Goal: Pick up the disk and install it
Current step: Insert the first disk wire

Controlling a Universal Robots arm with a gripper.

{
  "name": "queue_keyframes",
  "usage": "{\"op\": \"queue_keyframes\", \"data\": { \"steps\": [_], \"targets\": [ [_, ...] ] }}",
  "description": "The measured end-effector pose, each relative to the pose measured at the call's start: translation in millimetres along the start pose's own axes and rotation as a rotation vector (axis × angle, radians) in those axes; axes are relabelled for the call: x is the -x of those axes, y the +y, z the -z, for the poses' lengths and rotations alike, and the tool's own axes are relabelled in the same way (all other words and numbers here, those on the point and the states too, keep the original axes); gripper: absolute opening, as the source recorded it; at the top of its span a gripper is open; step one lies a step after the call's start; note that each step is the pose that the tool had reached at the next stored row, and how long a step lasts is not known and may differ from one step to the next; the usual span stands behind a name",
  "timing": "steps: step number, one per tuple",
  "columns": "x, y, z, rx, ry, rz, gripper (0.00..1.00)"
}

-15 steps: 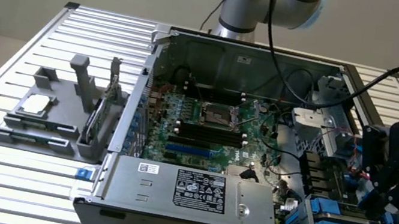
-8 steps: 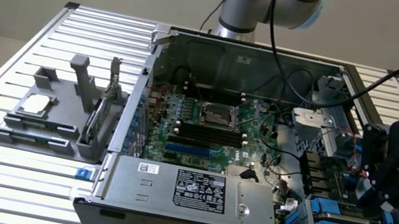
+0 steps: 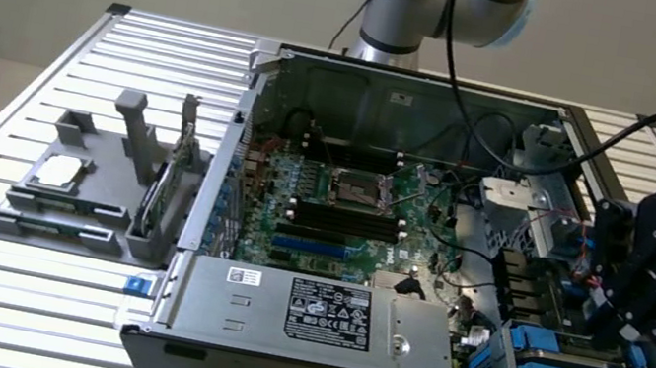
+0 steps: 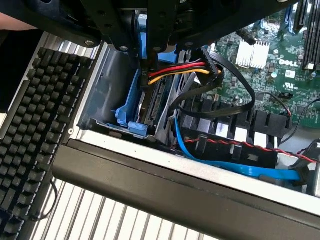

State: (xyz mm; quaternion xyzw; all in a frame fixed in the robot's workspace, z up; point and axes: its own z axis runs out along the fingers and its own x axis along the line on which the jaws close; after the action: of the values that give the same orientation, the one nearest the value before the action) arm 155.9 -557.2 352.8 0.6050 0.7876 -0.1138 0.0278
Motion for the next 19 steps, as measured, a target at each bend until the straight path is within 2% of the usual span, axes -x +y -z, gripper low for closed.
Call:
{"op": "queue_keyframes", "data": {
  "steps": [8,11,16,19],
  "targets": [
    [-3.9,3.4,-2.0,-0.0165,0.0087,-0.043,0.16],
    [-4.2,5.1,-2.3,-0.0209,0.0115,-0.064,0.16],
    [-3.3,14.8,-1.2,-0.0250,0.0085,-0.078,0.16],
    [-3.8,18.0,-1.3,-0.0289,0.0098,-0.088,0.16]
  ]
}}
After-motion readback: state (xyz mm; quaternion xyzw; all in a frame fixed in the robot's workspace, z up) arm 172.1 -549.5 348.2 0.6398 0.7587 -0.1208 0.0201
